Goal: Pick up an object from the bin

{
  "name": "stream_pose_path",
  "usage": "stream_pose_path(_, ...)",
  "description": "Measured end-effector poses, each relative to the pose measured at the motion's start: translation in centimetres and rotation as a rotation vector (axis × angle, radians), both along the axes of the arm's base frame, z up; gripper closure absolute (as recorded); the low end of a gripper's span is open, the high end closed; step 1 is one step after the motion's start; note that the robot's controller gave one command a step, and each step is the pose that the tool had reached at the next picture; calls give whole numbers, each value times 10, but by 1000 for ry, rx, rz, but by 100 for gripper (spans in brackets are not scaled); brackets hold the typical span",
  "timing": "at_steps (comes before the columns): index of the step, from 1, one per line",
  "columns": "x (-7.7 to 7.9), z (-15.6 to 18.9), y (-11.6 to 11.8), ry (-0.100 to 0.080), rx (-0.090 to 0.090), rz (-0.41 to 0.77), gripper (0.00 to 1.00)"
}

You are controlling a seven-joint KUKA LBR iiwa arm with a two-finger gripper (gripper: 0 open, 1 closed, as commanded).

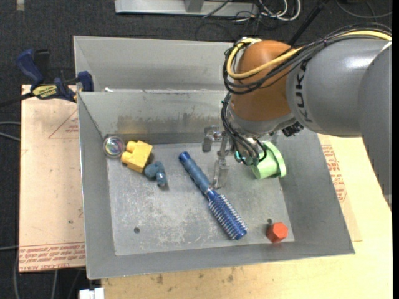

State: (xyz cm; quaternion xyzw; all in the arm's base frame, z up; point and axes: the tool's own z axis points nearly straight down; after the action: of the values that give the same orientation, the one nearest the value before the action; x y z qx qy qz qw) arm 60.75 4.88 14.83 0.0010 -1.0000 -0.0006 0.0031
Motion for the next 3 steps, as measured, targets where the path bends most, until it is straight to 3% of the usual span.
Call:
stream_pose_path(1, -47, -77, -37, -6, 3, -259, 0)
stream_pose_path(2, -82, -48, -46, -5, -2, -508, 0)
stream_pose_path(3, -81, -49, -43, -6, -2, -688, 0)
